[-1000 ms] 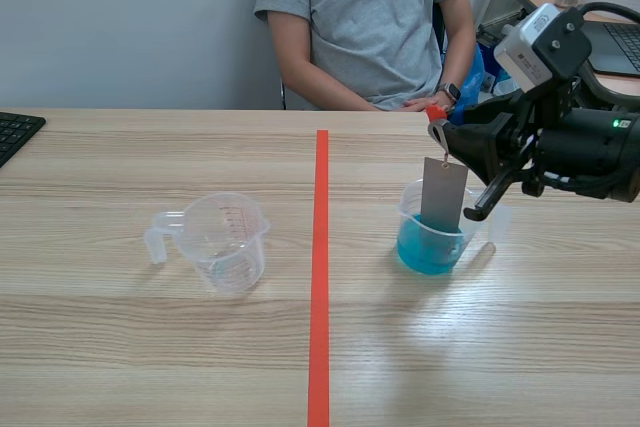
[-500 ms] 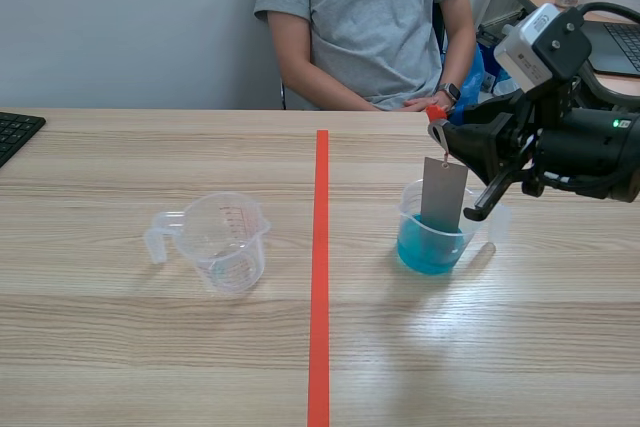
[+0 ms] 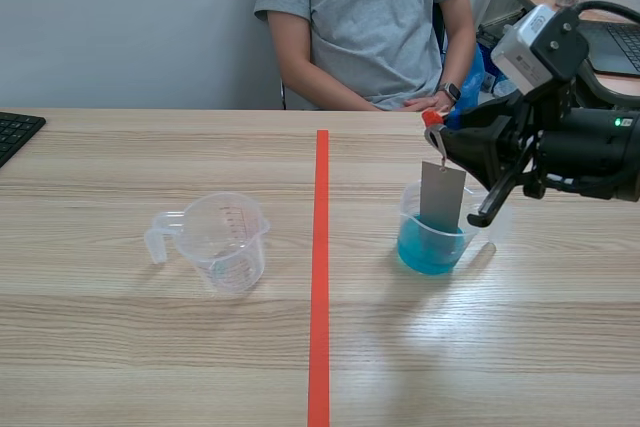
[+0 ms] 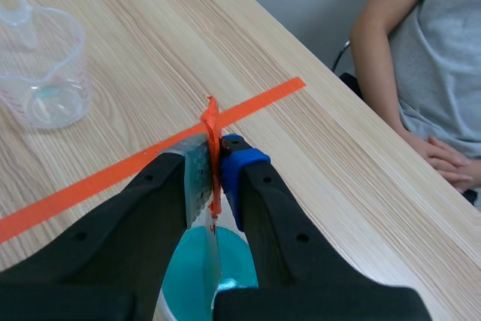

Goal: Do the redox reaction experiment.
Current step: 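Hold the plate still in the solution, then raise the plate and point at it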

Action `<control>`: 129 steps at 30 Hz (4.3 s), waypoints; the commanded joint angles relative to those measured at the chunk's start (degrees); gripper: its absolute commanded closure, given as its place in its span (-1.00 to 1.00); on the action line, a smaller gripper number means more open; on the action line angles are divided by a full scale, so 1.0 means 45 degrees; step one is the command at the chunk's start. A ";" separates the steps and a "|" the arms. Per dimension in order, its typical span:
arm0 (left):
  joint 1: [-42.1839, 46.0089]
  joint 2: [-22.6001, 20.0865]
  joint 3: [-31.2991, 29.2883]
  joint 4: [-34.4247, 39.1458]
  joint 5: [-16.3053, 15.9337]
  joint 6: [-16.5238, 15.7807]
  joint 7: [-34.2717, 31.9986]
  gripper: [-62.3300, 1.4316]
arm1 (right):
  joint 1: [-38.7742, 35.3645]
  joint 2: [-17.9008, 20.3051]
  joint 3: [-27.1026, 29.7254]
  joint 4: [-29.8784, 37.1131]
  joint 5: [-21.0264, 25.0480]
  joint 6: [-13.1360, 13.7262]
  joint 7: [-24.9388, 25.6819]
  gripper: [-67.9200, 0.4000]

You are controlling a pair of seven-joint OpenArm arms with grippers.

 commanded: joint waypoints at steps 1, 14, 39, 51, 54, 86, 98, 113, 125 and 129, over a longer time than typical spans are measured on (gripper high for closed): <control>0.0078 -0.0044 0.0053 0.0136 -0.0019 -0.0029 -0.0131 0.83 | 0.0155 0.0214 0.0379 0.0335 0.0107 -0.0039 0.0155 0.95; -0.0053 -0.0044 0.0053 0.0136 -0.0019 -0.0029 -0.0131 0.83 | 0.0155 0.0209 0.1593 0.2098 0.1146 0.0428 -0.1321 0.95; -0.0053 -0.0044 0.0053 0.0136 -0.0019 -0.0029 -0.0131 0.83 | 0.0155 0.0204 0.2982 0.5489 0.4556 0.0428 -0.5149 0.95; -0.0053 -0.0049 0.0053 0.0136 -0.0019 -0.0034 -0.0136 0.83 | 0.0155 0.0204 0.3104 0.5649 0.4697 0.0428 -0.5377 0.95; -0.0044 -0.0121 0.0053 0.0141 -0.0019 -0.0083 -0.0131 0.83 | 0.0155 0.0204 0.3104 0.5649 0.4697 0.0428 -0.5377 0.95; -0.7009 -0.5819 0.2599 0.2579 -0.0015 -0.1943 0.1972 0.83 | 0.0151 0.0199 0.3099 0.5649 0.4692 0.0428 -0.5377 0.95; -1.4600 -0.4619 0.9219 0.1083 0.0126 -0.0933 0.3254 0.83 | 0.0121 0.0199 0.3099 0.5649 0.4692 0.0428 -0.5382 0.95; -2.0016 -0.0214 1.3964 -0.4036 0.0374 -0.0923 0.3075 0.83 | 0.0121 0.0199 0.3099 0.5649 0.4692 0.0428 -0.5382 0.95; -2.1396 0.2404 1.4945 -0.6742 0.0359 -0.0797 0.2108 0.83 | 0.0121 0.0199 0.3099 0.5649 0.4692 0.0428 -0.5382 0.95; -2.1396 0.2657 1.4945 -0.7048 0.0359 -0.0806 0.1676 0.83 | 0.0121 0.0199 0.3099 0.5649 0.4692 0.0428 -0.5387 0.95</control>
